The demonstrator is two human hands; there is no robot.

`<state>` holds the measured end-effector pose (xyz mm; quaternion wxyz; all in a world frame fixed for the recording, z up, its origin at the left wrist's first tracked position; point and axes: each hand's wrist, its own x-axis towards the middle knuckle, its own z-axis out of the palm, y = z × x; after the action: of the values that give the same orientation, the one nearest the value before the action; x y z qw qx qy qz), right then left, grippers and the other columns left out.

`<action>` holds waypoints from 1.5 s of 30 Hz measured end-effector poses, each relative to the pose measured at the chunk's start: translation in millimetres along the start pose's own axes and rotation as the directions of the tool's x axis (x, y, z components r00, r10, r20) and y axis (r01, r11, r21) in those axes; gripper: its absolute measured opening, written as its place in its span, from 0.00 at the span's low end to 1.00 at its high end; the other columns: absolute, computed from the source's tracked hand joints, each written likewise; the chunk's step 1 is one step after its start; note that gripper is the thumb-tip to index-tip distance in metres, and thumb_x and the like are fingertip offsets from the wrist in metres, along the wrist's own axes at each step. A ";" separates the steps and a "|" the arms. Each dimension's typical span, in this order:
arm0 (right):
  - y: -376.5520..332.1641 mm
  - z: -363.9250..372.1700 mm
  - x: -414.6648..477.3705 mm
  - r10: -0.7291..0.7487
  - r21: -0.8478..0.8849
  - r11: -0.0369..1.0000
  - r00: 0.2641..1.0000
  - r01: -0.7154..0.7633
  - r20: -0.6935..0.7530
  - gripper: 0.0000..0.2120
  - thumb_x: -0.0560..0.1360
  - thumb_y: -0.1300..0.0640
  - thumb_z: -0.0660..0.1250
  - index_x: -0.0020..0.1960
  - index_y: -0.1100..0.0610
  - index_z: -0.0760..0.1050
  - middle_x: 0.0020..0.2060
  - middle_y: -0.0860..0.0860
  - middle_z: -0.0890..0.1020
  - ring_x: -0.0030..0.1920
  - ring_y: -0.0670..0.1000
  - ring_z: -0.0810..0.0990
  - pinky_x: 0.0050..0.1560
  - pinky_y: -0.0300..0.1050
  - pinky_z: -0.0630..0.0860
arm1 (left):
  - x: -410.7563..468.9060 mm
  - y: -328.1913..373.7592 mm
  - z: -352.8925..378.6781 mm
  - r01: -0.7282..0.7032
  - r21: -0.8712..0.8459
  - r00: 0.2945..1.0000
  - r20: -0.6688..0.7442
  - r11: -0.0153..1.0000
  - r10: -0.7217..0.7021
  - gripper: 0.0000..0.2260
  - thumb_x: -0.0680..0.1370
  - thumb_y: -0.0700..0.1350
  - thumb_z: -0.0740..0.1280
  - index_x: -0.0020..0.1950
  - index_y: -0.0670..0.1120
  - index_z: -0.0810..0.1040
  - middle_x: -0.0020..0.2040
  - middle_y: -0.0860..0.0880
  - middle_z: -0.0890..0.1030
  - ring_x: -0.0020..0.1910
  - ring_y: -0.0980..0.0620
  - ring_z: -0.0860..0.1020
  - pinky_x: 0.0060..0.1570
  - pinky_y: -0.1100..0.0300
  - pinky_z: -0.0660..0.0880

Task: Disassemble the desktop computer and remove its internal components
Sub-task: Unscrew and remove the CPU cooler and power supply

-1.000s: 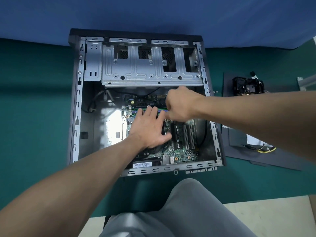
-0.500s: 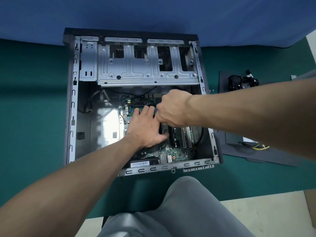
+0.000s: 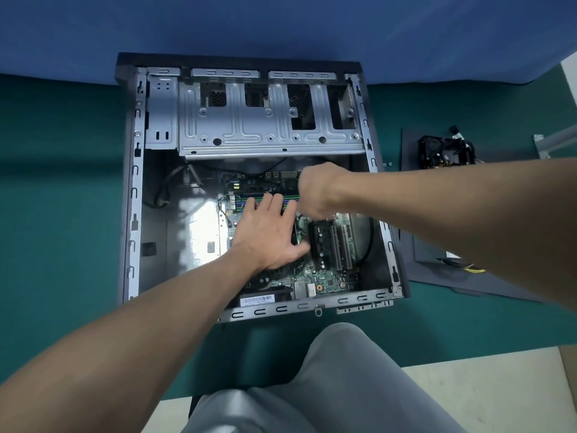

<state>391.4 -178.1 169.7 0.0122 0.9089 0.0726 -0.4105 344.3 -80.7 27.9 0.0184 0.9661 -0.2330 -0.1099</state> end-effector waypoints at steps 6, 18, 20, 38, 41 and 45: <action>1.6 -1.7 -5.0 -0.355 -0.489 0.828 0.932 0.276 -0.075 0.10 0.79 0.59 0.59 0.40 0.55 0.64 0.29 0.50 0.61 0.35 0.54 0.69 0.34 0.46 0.67 | 0.2 0.9 -2.1 0.008 -0.029 1.000 0.020 1.000 -0.007 0.40 0.69 0.71 0.45 0.67 0.45 0.72 0.60 0.44 0.75 0.61 0.46 0.69 0.61 0.44 0.63; 15.5 2.7 2.0 0.157 0.574 0.808 0.988 -0.134 0.009 0.07 0.77 0.63 0.60 0.40 0.62 0.71 0.34 0.54 0.74 0.33 0.50 0.75 0.35 0.42 0.76 | -6.5 -1.7 -8.4 -0.023 -0.032 0.997 -0.075 0.999 0.020 0.46 0.68 0.81 0.44 0.52 0.39 0.71 0.50 0.45 0.69 0.44 0.48 0.65 0.48 0.49 0.68; 8.9 3.9 1.1 0.154 0.273 0.955 0.981 -0.116 -0.120 0.08 0.78 0.61 0.58 0.42 0.62 0.73 0.35 0.52 0.75 0.38 0.52 0.77 0.37 0.41 0.74 | -7.0 -2.6 -11.8 -0.036 -0.050 0.999 -0.033 0.998 0.034 0.50 0.65 0.82 0.45 0.57 0.38 0.70 0.59 0.43 0.70 0.52 0.47 0.68 0.56 0.48 0.69; 5.9 1.7 -2.2 0.163 0.419 0.907 0.949 -0.037 -0.269 0.10 0.72 0.58 0.63 0.34 0.60 0.72 0.30 0.53 0.76 0.25 0.48 0.74 0.22 0.34 0.65 | -28.5 -4.5 -41.2 -0.075 -0.088 0.961 0.261 0.993 0.096 0.44 0.76 0.67 0.57 0.78 0.39 0.44 0.79 0.40 0.46 0.78 0.45 0.46 0.75 0.54 0.41; 10.3 3.0 1.5 0.340 0.718 0.657 0.941 -0.232 -0.006 0.09 0.77 0.61 0.58 0.47 0.65 0.74 0.32 0.55 0.79 0.26 0.48 0.76 0.23 0.35 0.69 | -28.9 0.2 -44.2 -0.014 -0.105 0.956 0.290 0.994 0.044 0.45 0.76 0.66 0.58 0.79 0.40 0.41 0.79 0.42 0.44 0.78 0.45 0.43 0.76 0.51 0.43; 13.8 -2.0 1.5 0.218 0.471 0.850 0.971 -0.237 0.097 0.11 0.79 0.63 0.53 0.51 0.65 0.74 0.32 0.54 0.71 0.27 0.48 0.66 0.26 0.37 0.62 | -28.0 5.1 -47.4 0.041 -0.108 0.946 0.324 0.993 -0.004 0.45 0.75 0.66 0.60 0.79 0.41 0.40 0.79 0.43 0.43 0.78 0.46 0.42 0.76 0.49 0.44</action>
<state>395.8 -191.3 169.4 -0.1630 0.8773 -0.1395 -0.4293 328.2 -73.3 80.3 0.0333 0.9349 -0.2153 -0.2801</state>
